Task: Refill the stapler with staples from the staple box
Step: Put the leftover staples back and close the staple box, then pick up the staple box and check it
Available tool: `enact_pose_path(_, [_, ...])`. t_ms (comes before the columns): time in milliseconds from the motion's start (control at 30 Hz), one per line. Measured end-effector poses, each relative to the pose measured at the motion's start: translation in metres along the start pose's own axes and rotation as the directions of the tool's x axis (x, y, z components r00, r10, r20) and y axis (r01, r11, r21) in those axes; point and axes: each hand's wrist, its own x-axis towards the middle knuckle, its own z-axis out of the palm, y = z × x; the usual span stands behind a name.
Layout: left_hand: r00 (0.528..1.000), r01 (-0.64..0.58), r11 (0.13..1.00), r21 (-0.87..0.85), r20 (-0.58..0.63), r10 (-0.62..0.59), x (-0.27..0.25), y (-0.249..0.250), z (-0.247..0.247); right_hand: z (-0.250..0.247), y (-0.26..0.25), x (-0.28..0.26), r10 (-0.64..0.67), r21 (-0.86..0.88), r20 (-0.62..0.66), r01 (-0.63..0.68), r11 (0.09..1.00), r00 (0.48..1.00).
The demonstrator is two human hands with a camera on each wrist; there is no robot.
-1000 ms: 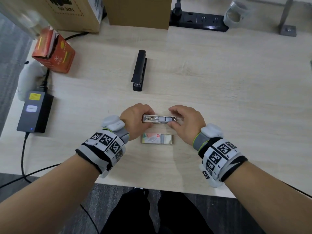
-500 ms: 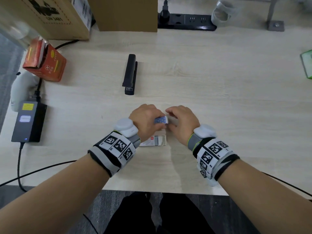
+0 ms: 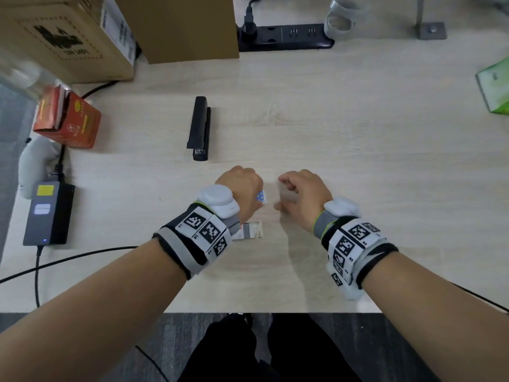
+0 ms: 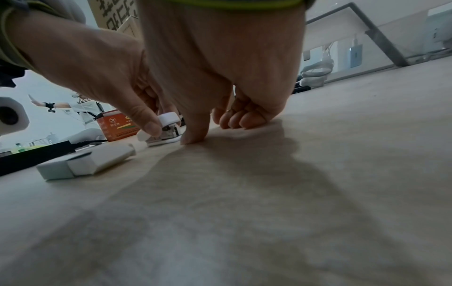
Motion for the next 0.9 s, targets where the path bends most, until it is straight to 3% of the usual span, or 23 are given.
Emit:
enact_pose_path(267, [0.994,0.026,0.991,0.132,0.102,-0.039,0.007,0.014,-0.01,-0.002,-0.001,0.001,0.04,0.019,0.023,-0.04,0.999,0.999])
enact_pose_path(467, [0.986,-0.157,0.977,0.144,0.081,0.147,0.02,0.0,-0.019,-0.006,-0.003,0.002,0.044,0.007,0.058,-0.045,0.999,0.997])
enact_pose_path(667, [0.94,-0.336,0.898,0.282,0.048,0.337,0.075,-0.026,-0.058,-0.005,0.001,0.006,0.032,0.034,0.046,-0.034,0.999,0.998])
enact_pose_path(833, [0.891,-0.453,0.81,0.372,0.222,0.396,0.113,-0.039,-0.073,-0.005,0.003,0.008,0.03,0.064,0.056,-0.034,0.997,0.998])
enact_pose_path(900, [0.888,-0.458,0.805,0.377,0.224,0.401,0.118,-0.043,-0.072,-0.005,0.003,0.008,0.023,0.063,0.058,-0.027,0.998,0.998])
